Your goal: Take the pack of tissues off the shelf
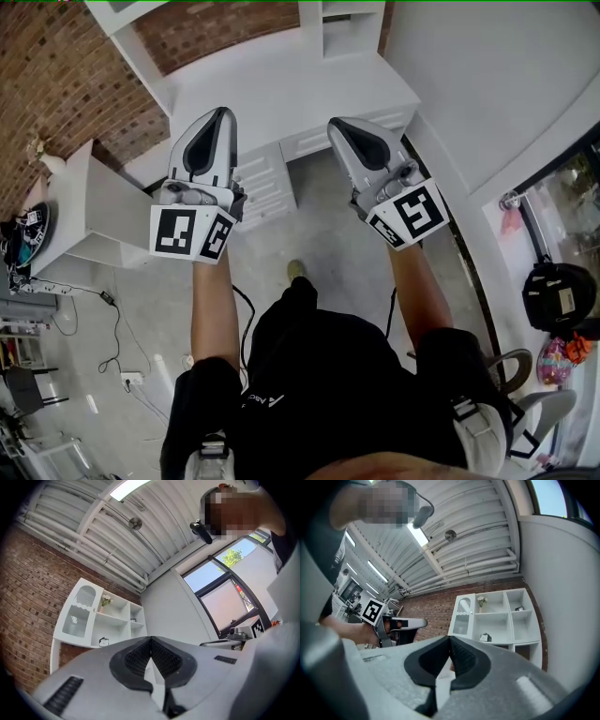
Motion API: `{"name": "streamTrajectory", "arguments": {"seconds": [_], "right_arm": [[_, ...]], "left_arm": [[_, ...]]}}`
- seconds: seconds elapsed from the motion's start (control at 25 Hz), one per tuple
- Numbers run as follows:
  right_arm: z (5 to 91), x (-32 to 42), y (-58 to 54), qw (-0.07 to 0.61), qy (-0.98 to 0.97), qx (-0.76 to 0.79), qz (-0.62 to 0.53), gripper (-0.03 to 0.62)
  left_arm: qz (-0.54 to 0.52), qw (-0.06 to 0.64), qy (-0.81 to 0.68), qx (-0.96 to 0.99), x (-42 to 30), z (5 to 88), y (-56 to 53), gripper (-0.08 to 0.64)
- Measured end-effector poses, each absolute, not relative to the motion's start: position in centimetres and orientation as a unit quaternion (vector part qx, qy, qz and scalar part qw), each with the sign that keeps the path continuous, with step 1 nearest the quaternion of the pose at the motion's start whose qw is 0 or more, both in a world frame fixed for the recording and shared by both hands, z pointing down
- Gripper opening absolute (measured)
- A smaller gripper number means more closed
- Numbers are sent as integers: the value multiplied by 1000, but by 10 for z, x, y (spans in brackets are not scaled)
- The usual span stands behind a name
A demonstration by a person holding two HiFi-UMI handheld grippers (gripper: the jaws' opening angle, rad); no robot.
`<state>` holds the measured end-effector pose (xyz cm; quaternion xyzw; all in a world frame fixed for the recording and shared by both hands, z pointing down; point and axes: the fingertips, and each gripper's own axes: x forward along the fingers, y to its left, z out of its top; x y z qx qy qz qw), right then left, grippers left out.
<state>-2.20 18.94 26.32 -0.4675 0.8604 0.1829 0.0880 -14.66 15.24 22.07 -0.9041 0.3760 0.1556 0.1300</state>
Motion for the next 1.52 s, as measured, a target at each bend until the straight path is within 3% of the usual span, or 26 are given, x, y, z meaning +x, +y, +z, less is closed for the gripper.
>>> {"name": "streamTrajectory", "arguments": {"seconds": [0.84, 1.52], "right_arm": [[245, -14, -177, 48, 849, -483, 210, 2], [198, 71, -364, 78, 893, -362, 256, 2]], "left_arm": [[190, 153, 392, -887, -137, 157, -245, 8], [107, 143, 517, -837, -53, 117, -488, 346]]}}
